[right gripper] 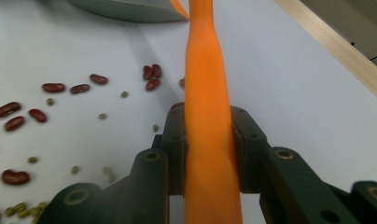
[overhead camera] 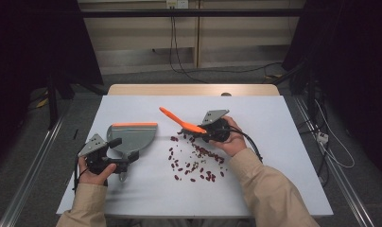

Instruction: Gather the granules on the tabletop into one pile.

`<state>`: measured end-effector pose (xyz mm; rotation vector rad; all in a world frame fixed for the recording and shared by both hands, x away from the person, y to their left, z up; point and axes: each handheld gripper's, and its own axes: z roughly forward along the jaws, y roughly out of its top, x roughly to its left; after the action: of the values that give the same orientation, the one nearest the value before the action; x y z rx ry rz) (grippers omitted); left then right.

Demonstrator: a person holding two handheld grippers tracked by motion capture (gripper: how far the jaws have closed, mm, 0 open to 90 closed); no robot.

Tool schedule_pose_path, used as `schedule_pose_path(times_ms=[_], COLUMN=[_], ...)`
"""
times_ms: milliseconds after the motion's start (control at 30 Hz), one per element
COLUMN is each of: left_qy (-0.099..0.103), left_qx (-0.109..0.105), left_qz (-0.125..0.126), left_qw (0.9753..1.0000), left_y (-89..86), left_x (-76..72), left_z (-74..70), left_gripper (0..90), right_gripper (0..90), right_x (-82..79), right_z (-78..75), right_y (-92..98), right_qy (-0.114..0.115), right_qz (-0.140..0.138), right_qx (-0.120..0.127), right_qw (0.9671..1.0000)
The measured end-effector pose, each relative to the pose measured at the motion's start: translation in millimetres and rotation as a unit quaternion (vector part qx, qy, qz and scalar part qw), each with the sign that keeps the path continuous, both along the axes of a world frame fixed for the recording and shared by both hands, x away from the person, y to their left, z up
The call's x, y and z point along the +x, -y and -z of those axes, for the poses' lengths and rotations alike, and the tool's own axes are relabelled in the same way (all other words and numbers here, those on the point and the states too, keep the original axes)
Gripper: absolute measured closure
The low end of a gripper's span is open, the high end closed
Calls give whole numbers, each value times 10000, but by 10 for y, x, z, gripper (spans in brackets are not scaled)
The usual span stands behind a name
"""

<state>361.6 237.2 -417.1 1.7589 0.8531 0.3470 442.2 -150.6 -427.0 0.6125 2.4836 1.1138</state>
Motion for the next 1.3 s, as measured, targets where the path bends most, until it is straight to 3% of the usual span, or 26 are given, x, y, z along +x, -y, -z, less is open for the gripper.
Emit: schedule_pose_path(times_ms=[400, 833, 1033, 1133, 1300], left_qy=[-3, 11, 10, 8, -9], left_qx=[0, 4, -12, -9, -4], left_qz=[2, 10, -14, -15, -2], left_qw=[10000, 10000, 10000, 10000, 10000], left_y=[7, 18, -1, 7, 15], left_x=[-8, -13, -18, -15, -5], left_z=[-2, -5, -12, -9, 0], left_gripper=[49, 49, 49, 49, 49], right_gripper=[714, 715, 716, 716, 716], right_x=[-270, -428, -416, -331, -132], right_z=[-15, -50, -114, -180, -215], right_y=[16, 10, 32, 82, 87], right_qy=[-6, -65, 63, 119, 229], right_qz=[-346, -540, -500, -391, -137], right_qx=[-12, -46, 41, 272, 394], right_qw=[9994, 9985, 9987, 9988, 9989])
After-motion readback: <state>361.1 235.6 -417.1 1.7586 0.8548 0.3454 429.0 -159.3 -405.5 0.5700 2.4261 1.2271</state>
